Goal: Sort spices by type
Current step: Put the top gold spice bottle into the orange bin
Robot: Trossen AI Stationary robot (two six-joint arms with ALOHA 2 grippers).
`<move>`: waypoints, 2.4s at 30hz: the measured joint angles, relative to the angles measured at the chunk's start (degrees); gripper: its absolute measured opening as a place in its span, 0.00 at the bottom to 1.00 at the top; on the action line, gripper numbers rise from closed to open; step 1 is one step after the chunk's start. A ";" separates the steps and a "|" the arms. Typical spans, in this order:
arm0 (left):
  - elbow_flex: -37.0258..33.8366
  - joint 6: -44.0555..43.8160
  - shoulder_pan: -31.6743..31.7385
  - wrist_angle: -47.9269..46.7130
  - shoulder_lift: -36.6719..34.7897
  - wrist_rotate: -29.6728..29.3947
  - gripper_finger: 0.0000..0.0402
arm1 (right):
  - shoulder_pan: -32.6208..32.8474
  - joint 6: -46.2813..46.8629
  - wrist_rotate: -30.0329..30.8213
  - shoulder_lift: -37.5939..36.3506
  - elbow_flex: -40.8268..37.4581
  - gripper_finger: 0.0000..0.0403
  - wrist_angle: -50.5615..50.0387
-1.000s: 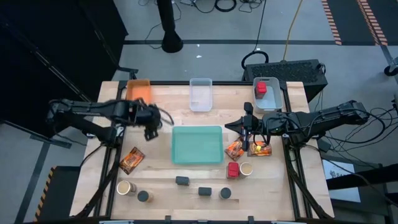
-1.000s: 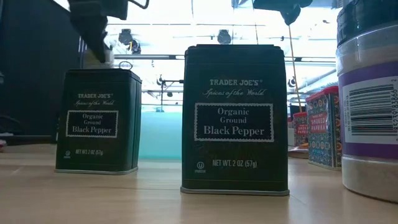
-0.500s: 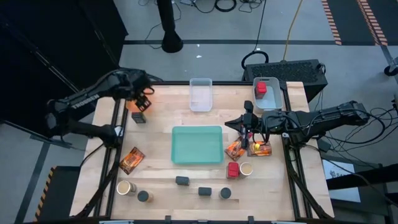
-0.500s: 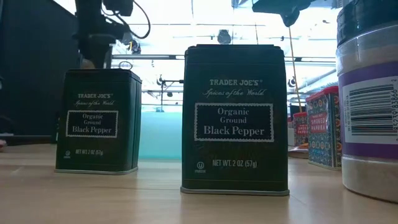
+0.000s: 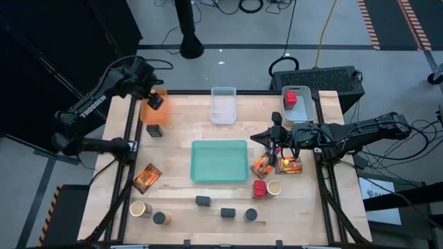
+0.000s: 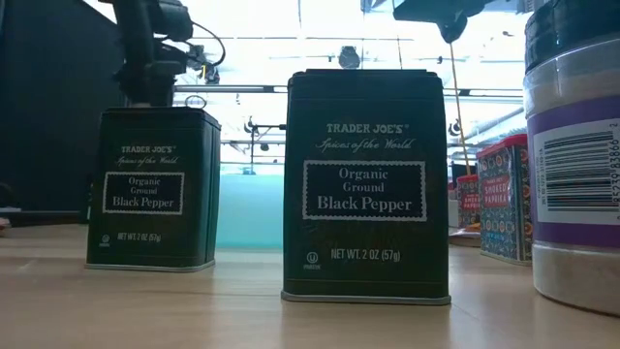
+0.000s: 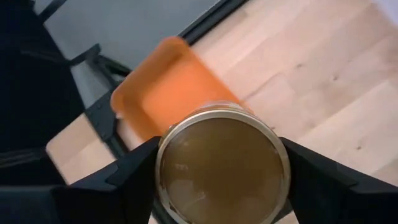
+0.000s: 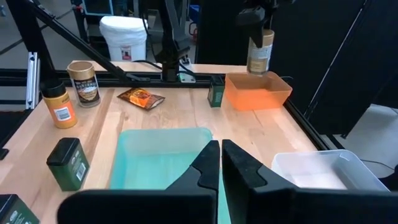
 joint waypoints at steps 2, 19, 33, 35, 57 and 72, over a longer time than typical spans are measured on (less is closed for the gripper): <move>0.00 0.99 2.05 0.32 0.02 0.94 0.70 | 0.00 0.02 0.00 0.00 0.00 0.00 -0.47; -5.51 0.54 5.27 3.74 0.34 6.69 0.70 | 0.00 0.48 0.00 0.00 0.00 0.00 -0.85; -5.62 -0.70 3.21 4.14 6.42 -0.44 0.70 | 0.00 0.44 0.00 0.00 0.00 0.00 -0.87; -5.63 -0.70 3.21 5.19 6.97 -0.45 0.70 | 0.00 0.42 0.00 0.00 0.00 0.00 -0.87; -6.85 1.34 9.18 15.86 13.31 2.52 0.70 | 0.11 0.39 -0.20 -0.02 0.00 0.00 -1.16; -9.38 2.42 10.35 20.83 13.62 4.11 0.70 | 0.11 0.62 -0.20 -0.02 0.00 0.00 -1.37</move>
